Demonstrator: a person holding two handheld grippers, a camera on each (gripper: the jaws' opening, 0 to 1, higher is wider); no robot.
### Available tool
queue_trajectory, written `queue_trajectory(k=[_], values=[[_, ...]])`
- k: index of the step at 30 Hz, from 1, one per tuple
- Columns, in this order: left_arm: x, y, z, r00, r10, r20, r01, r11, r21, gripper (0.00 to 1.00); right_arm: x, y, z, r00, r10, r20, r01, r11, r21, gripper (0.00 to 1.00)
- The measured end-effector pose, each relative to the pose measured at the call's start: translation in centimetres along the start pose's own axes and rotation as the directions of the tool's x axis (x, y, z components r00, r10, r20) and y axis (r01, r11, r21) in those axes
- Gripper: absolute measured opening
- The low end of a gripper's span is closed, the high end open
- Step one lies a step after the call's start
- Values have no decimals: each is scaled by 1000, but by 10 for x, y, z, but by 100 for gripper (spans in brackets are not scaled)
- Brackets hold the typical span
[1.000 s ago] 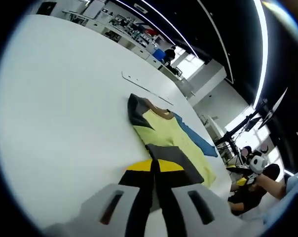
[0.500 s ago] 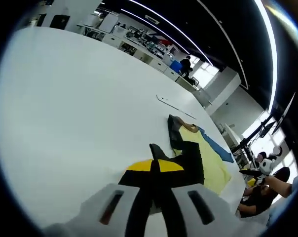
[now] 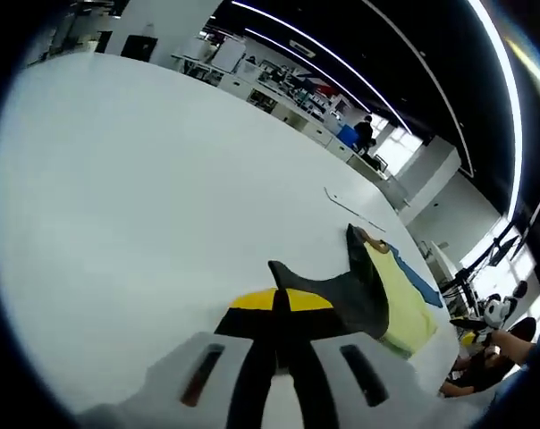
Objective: Fold the garment on the visible template until the final outline fits inside the template.
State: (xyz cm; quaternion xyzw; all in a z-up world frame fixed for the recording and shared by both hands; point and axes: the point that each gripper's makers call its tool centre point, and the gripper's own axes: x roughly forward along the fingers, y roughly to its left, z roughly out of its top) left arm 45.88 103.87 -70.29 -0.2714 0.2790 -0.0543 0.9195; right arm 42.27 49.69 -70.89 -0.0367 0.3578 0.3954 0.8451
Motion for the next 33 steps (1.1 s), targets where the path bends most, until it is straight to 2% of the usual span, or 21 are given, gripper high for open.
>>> queue_trajectory(k=[3,5,8,15,23,26,30,33], values=[[-5,8,7,999,28,22,-28,1000,8,0,0,0,0,1000,-4,-4,4,1000,0,67],[-4,24,13,998,58,27,-59,998,27,0,0,-1,0,1000,-6,-5,6,1000,2,67],[-3,33,18,997,71,40,-72,997,4,0,-1,-1,0,1000,-10,-9,10,1000,3,67],[-5,70,27,987,148,55,-149,988,25,0,-2,0,0,999,-30,-14,30,1000,0,67],[0,99,39,979,187,78,-185,982,-27,0,2,6,-2,999,-44,-28,44,999,8,67],[3,116,39,968,241,76,-236,970,-60,0,4,6,3,999,-54,-4,54,998,25,67],[9,122,44,966,241,95,-232,967,-101,0,5,11,4,999,-53,2,53,998,20,68],[14,126,42,962,267,60,-266,963,-34,0,3,9,3,998,-60,4,60,998,25,68]])
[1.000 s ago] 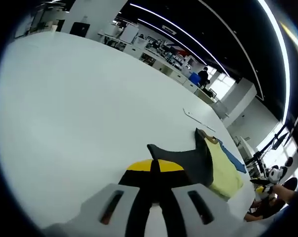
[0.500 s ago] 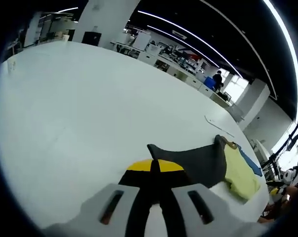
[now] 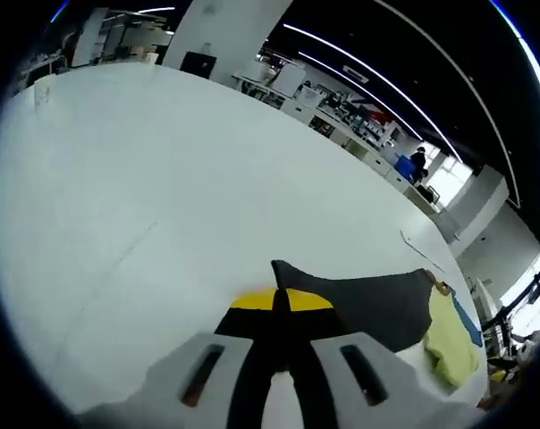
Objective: Fold the garment on the visible template until the final outline fits inside the template.
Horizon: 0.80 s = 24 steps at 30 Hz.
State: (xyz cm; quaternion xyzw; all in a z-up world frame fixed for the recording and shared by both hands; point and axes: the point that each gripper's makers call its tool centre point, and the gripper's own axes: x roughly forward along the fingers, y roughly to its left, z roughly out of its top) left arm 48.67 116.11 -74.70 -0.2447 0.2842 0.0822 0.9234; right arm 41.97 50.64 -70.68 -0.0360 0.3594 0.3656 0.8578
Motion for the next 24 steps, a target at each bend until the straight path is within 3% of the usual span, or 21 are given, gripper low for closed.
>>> queue_trajectory(k=[4,10,16,24], values=[[5,-1,2,1000,-2,7,3,999,-38,0,-4,-3,-3,1000,-10,-4,10,1000,3,68],[9,6,3,999,37,0,-37,999,-29,0,-8,-10,-9,1000,-28,-7,29,999,25,68],[10,7,-9,997,58,-48,-60,997,-53,0,-8,-9,-13,1000,-25,-17,26,999,31,68],[2,4,-3,999,35,-7,-35,997,66,2,-5,-8,-10,1000,-16,-7,17,999,33,68]])
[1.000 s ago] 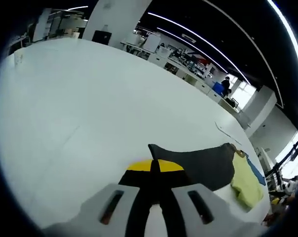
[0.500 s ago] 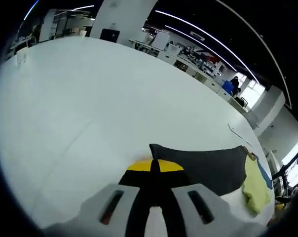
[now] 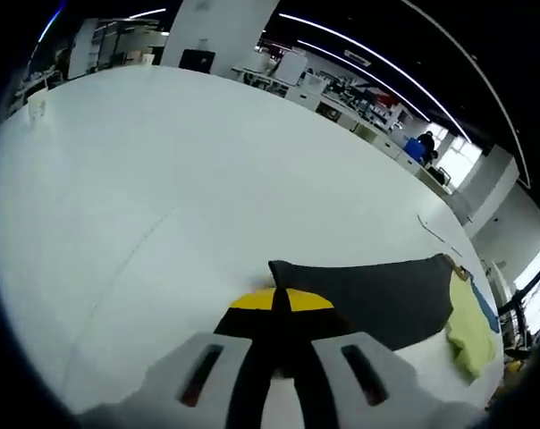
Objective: Fold the garment on the visible template until the final outline fits inside the template.
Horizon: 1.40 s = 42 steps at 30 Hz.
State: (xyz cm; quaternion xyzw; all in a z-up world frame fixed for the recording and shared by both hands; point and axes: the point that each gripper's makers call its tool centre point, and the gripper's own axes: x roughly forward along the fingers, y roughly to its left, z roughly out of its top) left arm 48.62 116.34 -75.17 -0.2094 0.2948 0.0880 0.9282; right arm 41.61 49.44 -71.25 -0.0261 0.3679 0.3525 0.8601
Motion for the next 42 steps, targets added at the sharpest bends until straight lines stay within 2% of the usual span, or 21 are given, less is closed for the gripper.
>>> queue_trajectory(k=[2,4,5,6,7,10,11,14,16,17,18,24,28,32,34,36,38,41,42], values=[[-5,-5,4,1000,-13,20,13,1000,1,13,1,1,0,1000,4,0,-4,1000,-4,68],[-8,-11,9,999,-35,38,33,998,44,28,3,2,2,1000,10,7,-10,1000,-5,68],[-8,-12,9,998,-44,37,42,998,48,31,3,2,2,1000,13,9,-13,1000,-4,68],[-10,-20,11,995,-92,46,88,993,80,34,4,3,3,1000,15,12,-15,1000,-4,68],[-11,-24,11,992,-114,48,109,990,94,37,5,3,3,1000,16,14,-15,1000,-5,68],[-15,-39,1,985,-173,0,172,976,131,53,7,5,6,999,26,23,-26,1000,-8,68],[-17,-49,0,976,-218,2,215,966,145,58,8,6,6,999,30,25,-29,999,-13,68],[-23,-63,-5,964,-266,-14,265,948,178,73,9,7,8,999,37,29,-37,999,-18,68],[-27,-74,-8,950,-312,-16,309,933,183,89,9,8,9,999,41,35,-40,999,-21,68],[-29,-77,-12,947,-319,-41,321,929,183,93,9,8,10,998,42,36,-41,999,-22,68],[-32,-82,-15,940,-337,-53,340,916,211,97,9,8,11,998,41,39,-40,999,-23,68],[-44,-105,-26,920,-377,-108,392,883,259,99,7,8,14,998,43,54,-41,999,-21,67],[-48,-115,-28,914,-391,-108,406,873,269,99,6,8,16,997,42,64,-41,999,-17,67],[-60,-140,-34,902,-416,-116,431,853,295,97,6,6,18,996,45,79,-43,999,-19,67],[-69,-160,-40,885,-446,-134,463,817,344,96,6,7,18,996,47,76,-46,999,-24,67],[-77,-179,-47,871,-467,-149,488,796,359,93,6,10,17,996,49,72,-47,998,-32,67],[-82,-192,-53,861,-484,-156,506,783,362,88,6,11,16,996,53,67,-50,998,-37,67],[-89,-215,-65,830,-527,-182,552,732,401,88,6,11,16,997,54,61,-51,998,-42,67],[-90,-222,-72,823,-533,-197,565,727,390,88,5,10,17,997,54,61,-51,998,-41,67]])
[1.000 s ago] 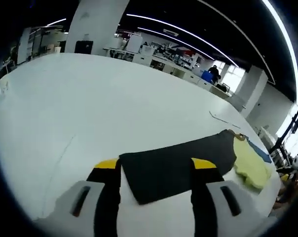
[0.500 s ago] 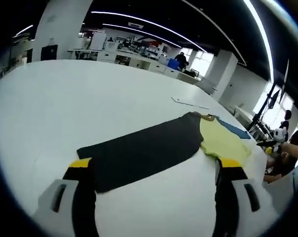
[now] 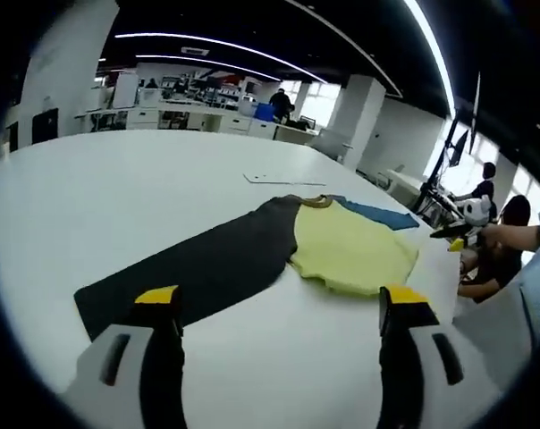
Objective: Fold the garment on the visible template until the final outline fits inside the template.
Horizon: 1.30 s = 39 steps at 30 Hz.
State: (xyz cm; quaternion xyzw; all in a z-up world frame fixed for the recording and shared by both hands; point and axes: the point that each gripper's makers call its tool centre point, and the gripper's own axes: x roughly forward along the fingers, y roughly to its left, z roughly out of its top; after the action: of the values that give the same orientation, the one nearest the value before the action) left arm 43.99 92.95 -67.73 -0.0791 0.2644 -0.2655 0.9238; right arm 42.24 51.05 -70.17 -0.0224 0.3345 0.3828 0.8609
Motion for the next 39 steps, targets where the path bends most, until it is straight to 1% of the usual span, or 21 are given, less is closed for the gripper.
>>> queue_trajectory(k=[3,4,5,6,8,11,12,13,14,15,19,20,22,26,29,31,32,34,35,36,39], values=[[8,-16,-5,999,-41,-21,42,999,34,89,0,0,2,1000,3,3,-3,1000,0,67],[10,-22,-10,997,-55,-52,58,997,51,88,0,0,1,1000,2,-1,-2,1000,-4,67],[12,-26,-12,995,-71,-65,75,994,76,87,0,0,1,1000,3,-3,-3,1000,-7,67],[14,-32,-12,994,-88,-63,94,992,88,87,1,1,1,1000,4,-6,-4,1000,-13,67],[17,-37,-14,991,-104,-80,113,988,108,85,2,0,1,1000,8,-4,-8,1000,-10,67],[25,-52,-13,988,-132,-81,140,984,112,85,5,0,0,1000,12,-3,-12,1000,-4,67],[27,-56,-14,985,-145,-91,155,981,119,84,6,1,-1,1000,14,-5,-14,1000,-4,67],[29,-58,-16,982,-154,-108,169,974,151,83,8,2,-1,1000,17,-6,-17,1000,-4,67],[31,-62,-18,980,-162,-116,180,969,168,81,10,1,-1,1000,20,-6,-20,1000,-5,67],[34,-66,-22,975,-174,-137,197,964,181,81,11,1,-1,1000,22,-6,-22,1000,-6,67],[42,-76,-27,970,-190,-150,217,957,193,80,13,1,0,999,31,-9,-31,999,-14,67],[44,-78,-29,968,-195,-160,226,951,210,79,13,1,1,999,31,-8,-32,999,-16,67],[47,-83,-31,964,-208,-166,240,948,210,79,12,-1,1,1000,31,-8,-31,999,-18,67],[52,-90,-33,960,-215,-178,253,940,231,78,11,-4,1,1000,23,-8,-23,999,-23,67],[56,-94,-34,958,-216,-190,261,930,257,76,11,-4,0,1000,16,-19,-17,999,-51,66],[59,-90,-33,967,-178,-181,227,926,301,71,13,-2,-2,999,16,-29,-18,998,-66,65],[61,-88,-31,971,-160,-176,212,920,329,67,15,-2,-3,999,14,-31,-16,997,-75,65],[64,-88,-32,974,-145,-176,201,908,367,63,18,0,-5,999,10,-41,-14,995,-100,62],[66,-89,-32,975,-135,-176,197,892,406,61,20,2,-6,999,8,-53,-15,992,-125,60],[67,-92,-33,973,-144,-180,207,889,409,59,21,3,-6,998,5,-56,-13,990,-141,59],[72,-97,-34,971,-156,-180,217,890,401,57,27,7,-5,998,9,-60,-19,985,-173,58]])
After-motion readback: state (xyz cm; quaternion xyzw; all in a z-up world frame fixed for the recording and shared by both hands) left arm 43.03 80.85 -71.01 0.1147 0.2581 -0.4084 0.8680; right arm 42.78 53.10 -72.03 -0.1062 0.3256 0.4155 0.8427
